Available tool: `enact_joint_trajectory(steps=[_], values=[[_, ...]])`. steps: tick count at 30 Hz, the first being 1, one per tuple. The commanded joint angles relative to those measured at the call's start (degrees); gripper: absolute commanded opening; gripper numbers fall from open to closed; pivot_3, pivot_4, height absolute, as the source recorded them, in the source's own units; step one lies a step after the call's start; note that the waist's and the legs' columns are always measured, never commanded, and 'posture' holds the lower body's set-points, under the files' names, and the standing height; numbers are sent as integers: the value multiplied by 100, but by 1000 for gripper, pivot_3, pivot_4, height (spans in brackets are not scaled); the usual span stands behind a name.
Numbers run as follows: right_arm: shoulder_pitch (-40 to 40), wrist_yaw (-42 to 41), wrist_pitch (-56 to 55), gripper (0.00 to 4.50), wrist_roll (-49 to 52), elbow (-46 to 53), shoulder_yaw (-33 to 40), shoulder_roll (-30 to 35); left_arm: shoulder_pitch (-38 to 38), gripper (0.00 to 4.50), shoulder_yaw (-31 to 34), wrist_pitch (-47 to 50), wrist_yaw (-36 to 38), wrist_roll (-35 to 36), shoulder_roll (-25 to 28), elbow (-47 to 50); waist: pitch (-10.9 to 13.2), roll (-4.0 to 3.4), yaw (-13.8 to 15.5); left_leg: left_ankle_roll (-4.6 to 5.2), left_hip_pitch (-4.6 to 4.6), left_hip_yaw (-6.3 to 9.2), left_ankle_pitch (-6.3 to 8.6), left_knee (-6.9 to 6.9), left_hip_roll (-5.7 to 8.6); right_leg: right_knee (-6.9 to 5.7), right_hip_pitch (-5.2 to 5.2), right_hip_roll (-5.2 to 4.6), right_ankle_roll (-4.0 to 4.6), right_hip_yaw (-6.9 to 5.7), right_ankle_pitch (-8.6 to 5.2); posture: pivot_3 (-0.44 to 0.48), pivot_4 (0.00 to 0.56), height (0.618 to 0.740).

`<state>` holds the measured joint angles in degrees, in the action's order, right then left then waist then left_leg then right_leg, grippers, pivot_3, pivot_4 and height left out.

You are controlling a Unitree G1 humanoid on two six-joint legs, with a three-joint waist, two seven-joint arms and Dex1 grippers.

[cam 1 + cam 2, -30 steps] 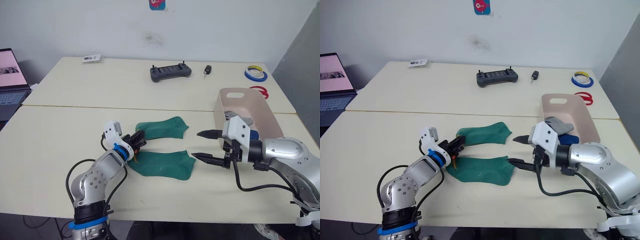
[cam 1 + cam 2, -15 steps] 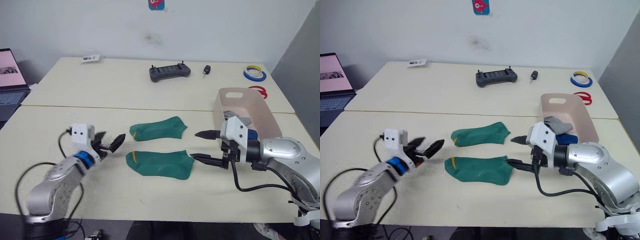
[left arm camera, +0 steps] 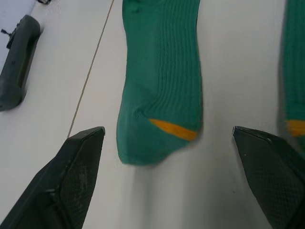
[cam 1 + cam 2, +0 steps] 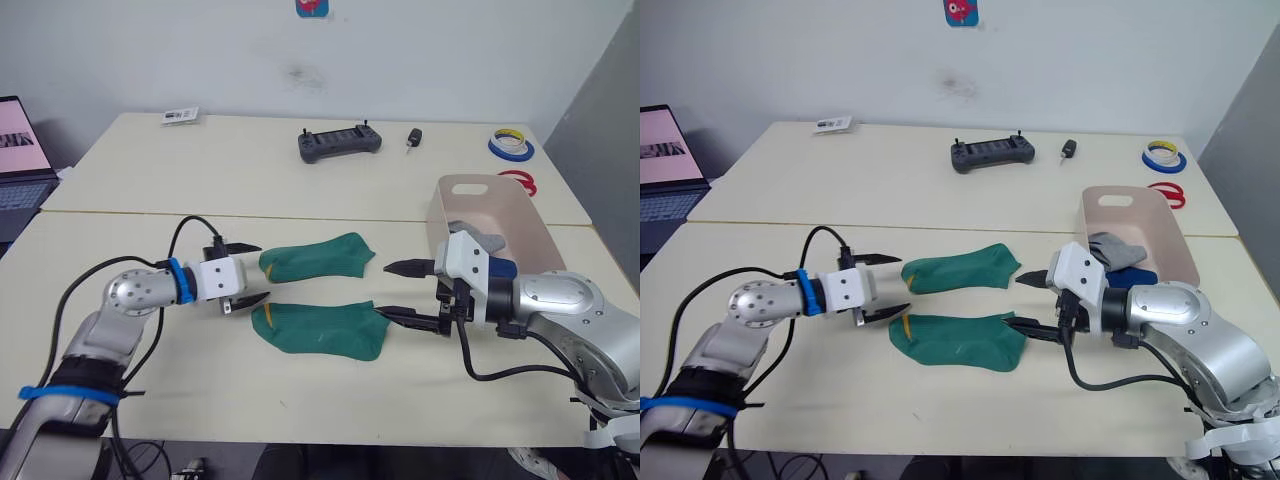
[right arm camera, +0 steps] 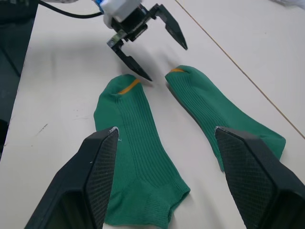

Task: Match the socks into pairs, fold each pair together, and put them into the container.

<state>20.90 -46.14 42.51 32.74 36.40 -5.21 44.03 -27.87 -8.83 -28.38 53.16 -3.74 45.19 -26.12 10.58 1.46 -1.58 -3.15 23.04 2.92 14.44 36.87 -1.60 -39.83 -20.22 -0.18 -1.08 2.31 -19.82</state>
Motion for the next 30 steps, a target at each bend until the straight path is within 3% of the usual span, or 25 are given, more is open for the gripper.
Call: enact_joint_trajectory(steps=[1,5,11,17,21,30], values=[[-5,41,-20,3467,41,214,131,26,-341,4475,-158,-483,-121,-342,-115,-549,0,0,-12,0,-1,-3,0,1,0,-3,-1,0,0,0,0,0,150,740],[-11,69,-8,3467,21,224,135,32,-632,3941,-276,-813,-214,-560,-271,-1090,0,0,-8,2,-5,2,-1,7,1,-15,2,-1,0,-2,0,0,150,740],[136,123,-306,3467,-534,-105,-234,-38,-806,2063,-286,-1220,-201,-648,-267,-1530,0,0,-18,2,-7,1,-1,7,0,-18,2,2,-3,-5,2,0,150,740],[774,201,-1138,3467,-1912,-1223,-1244,-318,-819,94,-282,-1483,-114,-570,-267,-1637,0,0,-25,3,-8,-1,-2,8,-2,-21,-3,3,-3,-5,2,0,150,740],[1487,203,-1990,3467,-2951,-2793,-2080,-903,-833,36,-271,-1575,-102,-529,-287,-1682,0,0,-35,3,-9,-4,-2,9,-1,-21,-6,3,-3,-2,2,0,150,740],[2383,-44,-2997,3467,-3703,-5213,-2286,-1893,-850,36,-281,-1677,-124,-558,-309,-1739,0,0,-20,2,-4,-7,-3,10,0,-23,-11,-1,-1,-3,3,0,150,740]])
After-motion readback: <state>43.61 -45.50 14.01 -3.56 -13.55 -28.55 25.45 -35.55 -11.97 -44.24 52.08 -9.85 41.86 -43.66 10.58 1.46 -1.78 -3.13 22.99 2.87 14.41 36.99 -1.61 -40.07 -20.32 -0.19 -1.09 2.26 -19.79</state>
